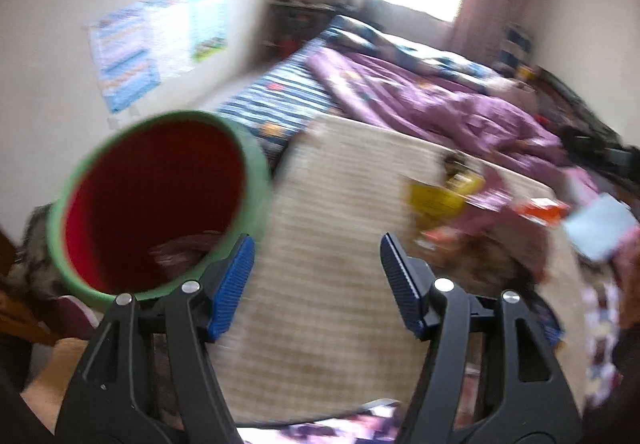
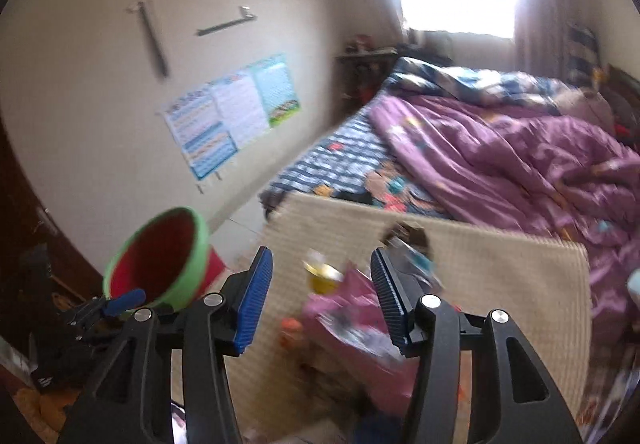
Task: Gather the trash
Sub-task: 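Grasp white milk carton with left tool while right tool grasps pink chip bag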
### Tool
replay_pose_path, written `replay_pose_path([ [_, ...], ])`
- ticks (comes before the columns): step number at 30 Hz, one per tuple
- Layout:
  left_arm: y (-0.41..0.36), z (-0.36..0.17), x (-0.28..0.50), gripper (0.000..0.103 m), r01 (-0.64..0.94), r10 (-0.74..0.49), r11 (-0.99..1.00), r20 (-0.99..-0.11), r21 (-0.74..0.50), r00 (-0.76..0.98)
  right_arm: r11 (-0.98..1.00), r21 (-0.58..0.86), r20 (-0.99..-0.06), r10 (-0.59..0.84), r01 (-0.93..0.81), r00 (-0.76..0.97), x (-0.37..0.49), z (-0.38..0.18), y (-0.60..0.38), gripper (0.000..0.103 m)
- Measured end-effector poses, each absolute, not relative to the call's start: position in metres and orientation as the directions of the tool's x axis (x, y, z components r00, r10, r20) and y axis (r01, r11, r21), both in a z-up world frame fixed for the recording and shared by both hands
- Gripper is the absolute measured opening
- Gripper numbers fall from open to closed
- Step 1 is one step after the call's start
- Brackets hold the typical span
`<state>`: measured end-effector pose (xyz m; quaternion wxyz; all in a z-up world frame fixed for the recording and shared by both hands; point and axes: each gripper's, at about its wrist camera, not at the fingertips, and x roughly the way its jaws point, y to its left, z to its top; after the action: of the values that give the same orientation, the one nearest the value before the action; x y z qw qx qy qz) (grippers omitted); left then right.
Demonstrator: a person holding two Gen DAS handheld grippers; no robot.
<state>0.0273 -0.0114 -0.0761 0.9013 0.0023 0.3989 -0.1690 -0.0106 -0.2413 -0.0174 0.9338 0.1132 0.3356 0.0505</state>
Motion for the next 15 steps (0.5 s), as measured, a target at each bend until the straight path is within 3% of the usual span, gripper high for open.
replay_pose_path([
  [11,-0.077,-0.087,-0.017,0.067,0.556,-0.582,0.756,-0.744,-0.346,0.328,0.95,0.299,-0.684,0.146,0.092,0.715,-0.046,-0.056,-0.277,0.05],
  [15,-0.107,-0.094,-0.043,0.068,0.652,-0.548,0.71,-0.79,-0.265,0.275,0.951,0.296,-0.684,0.143,0.093,0.715,-0.049,-0.051,-0.279,0.05],
])
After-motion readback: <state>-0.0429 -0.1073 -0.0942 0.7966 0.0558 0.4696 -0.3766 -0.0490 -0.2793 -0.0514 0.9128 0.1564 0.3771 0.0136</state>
